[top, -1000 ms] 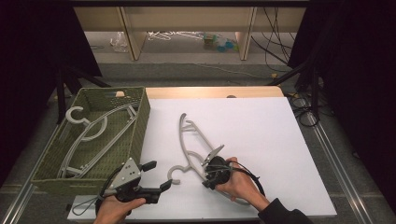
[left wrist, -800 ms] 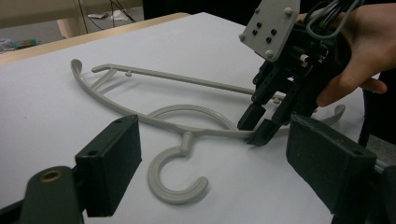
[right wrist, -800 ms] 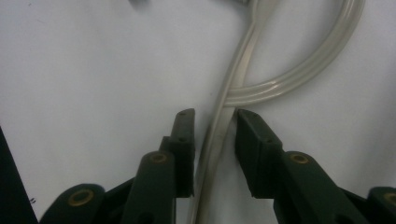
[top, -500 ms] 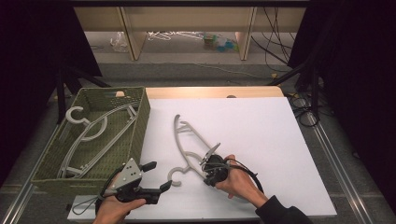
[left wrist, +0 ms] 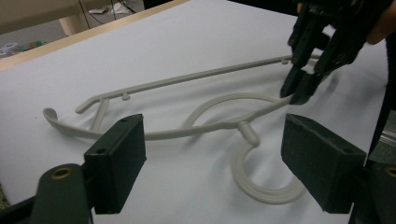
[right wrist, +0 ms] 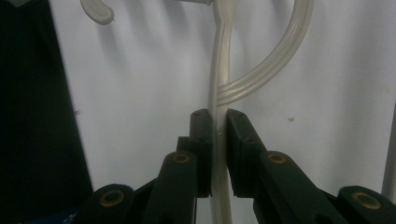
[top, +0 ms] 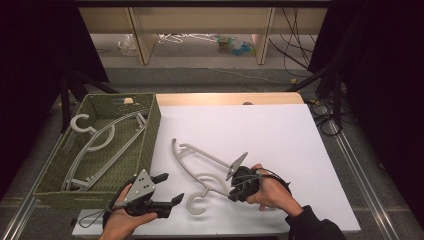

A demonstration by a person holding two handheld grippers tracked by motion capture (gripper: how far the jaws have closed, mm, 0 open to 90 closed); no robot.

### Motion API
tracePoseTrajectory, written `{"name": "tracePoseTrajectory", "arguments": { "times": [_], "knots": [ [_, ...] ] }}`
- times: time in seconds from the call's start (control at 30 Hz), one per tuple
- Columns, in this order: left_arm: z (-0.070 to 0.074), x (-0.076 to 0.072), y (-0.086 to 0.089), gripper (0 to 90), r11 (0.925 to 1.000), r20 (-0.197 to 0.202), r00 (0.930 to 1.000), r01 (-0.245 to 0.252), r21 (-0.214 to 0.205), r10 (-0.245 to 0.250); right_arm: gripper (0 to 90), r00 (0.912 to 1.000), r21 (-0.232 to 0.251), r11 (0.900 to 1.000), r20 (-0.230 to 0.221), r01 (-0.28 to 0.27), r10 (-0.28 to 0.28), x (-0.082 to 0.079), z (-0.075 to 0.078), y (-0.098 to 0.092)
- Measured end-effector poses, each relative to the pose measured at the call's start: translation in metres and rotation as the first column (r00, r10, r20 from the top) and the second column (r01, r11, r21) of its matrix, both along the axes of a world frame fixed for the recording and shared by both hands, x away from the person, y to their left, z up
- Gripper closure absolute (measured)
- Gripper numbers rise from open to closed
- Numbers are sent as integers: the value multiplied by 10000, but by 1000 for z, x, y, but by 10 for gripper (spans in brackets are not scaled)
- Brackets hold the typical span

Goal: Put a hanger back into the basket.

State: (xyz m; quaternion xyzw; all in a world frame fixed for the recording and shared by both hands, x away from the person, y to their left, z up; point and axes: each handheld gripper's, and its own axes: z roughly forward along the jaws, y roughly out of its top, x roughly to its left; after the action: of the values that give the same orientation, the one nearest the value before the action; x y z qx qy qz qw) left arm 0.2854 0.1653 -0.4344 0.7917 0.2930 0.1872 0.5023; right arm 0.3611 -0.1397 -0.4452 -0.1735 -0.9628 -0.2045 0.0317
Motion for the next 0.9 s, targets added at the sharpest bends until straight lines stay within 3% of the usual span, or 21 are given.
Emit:
{"name": "tracePoseTrajectory", "arguments": {
  "times": [0.17, 0.3, 0.4, 0.5, 0.57, 0.67, 0.73, 0.77, 0.9],
  "knots": [
    [0, 1, -7, 273, 9983, 237, 9993, 267, 509, -280, 821, 9979, 420, 9976, -307, -552, 565, -8, 11, -7],
    [-5, 1, -12, 297, 9929, 119, 9986, 492, 1078, -508, 821, 9946, 489, 9944, -398, -939, 959, -16, 19, -7],
    [-9, 4, -16, 308, 9834, -27, 9974, 708, 1669, -714, 821, 9923, 476, 9924, -449, -1131, 1152, -19, 22, -6],
    [-13, 5, -20, 318, 9813, -192, 9964, 849, 1726, -828, 822, 9914, 544, 9916, -520, -1175, 1203, -21, 23, -6],
    [-14, 7, -20, 318, 9712, -231, 9944, 1053, 2138, -1027, 822, 9906, 600, 9904, -503, -1243, 1273, -21, 24, -7],
    [-19, 8, -24, 322, 9637, -265, 9926, 1212, 2377, -1183, 822, 9896, 597, 9899, -577, -1287, 1321, -23, 25, -7],
    [-21, 10, -26, 326, 9528, -244, 9905, 1372, 2707, -1357, 821, 9875, 680, 9873, -555, -1434, 1472, -23, 26, -7],
    [-22, 10, -28, 326, 9532, -324, 9894, 1450, 2654, -1415, 821, 9880, 651, 9881, -576, -1396, 1433, -24, 27, -7],
    [-25, 9, -33, 342, 9363, -268, 9816, 1884, 2965, -1891, 821, 9853, 717, 9852, -598, -1559, 1603, -25, 27, -7]
  ]
}}
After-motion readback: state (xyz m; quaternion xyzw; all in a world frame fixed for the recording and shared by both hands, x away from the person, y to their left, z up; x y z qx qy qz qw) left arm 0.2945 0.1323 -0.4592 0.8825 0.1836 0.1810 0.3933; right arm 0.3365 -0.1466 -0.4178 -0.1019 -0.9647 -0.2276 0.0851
